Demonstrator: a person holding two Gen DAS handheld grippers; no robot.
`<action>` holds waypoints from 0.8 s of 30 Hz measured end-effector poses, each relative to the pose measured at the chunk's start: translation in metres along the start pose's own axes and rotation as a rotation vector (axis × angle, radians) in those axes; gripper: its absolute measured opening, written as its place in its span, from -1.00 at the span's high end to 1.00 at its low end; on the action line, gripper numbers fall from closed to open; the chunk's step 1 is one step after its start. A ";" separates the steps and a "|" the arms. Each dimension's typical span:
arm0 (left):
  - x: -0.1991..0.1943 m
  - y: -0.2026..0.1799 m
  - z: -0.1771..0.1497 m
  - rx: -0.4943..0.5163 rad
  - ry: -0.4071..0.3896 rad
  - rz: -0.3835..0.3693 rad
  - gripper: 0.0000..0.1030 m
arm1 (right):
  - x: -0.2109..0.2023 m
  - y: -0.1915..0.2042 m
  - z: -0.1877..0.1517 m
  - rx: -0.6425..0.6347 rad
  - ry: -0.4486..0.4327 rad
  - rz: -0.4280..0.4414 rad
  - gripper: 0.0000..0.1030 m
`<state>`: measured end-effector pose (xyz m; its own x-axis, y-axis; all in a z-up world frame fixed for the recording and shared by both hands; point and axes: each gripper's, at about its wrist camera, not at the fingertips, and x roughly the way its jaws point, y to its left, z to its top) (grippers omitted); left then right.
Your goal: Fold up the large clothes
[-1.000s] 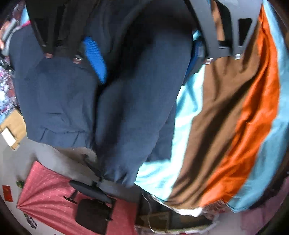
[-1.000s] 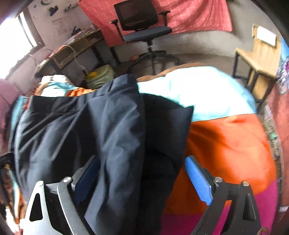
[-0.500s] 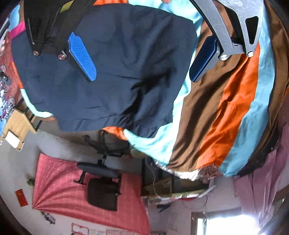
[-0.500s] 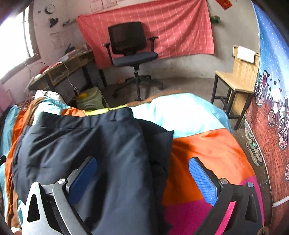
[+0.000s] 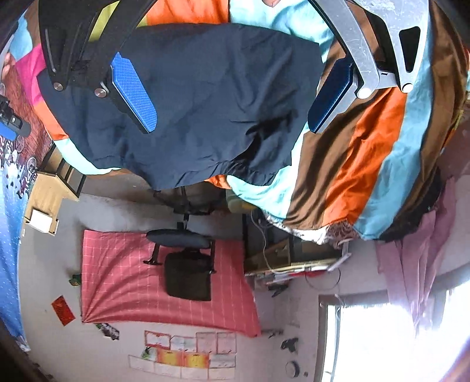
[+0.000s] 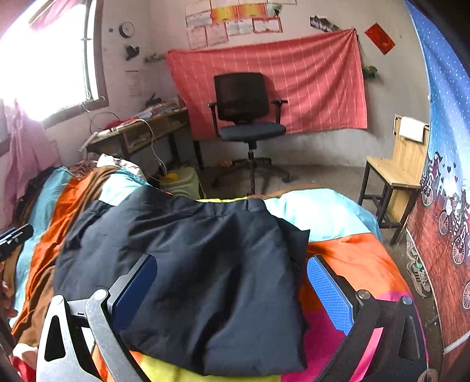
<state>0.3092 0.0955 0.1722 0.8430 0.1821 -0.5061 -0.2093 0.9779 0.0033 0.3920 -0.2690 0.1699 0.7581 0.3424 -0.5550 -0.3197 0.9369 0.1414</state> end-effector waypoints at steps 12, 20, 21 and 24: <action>-0.053 -0.005 -0.023 -0.010 0.012 0.005 -0.96 | -0.070 0.031 -0.013 -0.036 -0.086 0.043 -1.00; -0.090 -0.006 -0.036 0.022 -0.063 0.002 -0.96 | -0.103 0.052 -0.028 -0.030 -0.108 0.068 -1.00; -0.093 -0.007 -0.039 0.030 -0.071 0.006 -0.96 | -0.106 0.053 -0.031 -0.031 -0.113 0.068 -1.00; -0.102 -0.009 -0.047 0.054 -0.085 0.013 -0.96 | -0.115 0.060 -0.039 -0.030 -0.130 0.070 -1.00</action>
<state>0.2013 0.0635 0.1832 0.8799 0.2010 -0.4306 -0.1958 0.9790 0.0568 0.2635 -0.2551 0.2108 0.7997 0.4152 -0.4336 -0.3899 0.9084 0.1508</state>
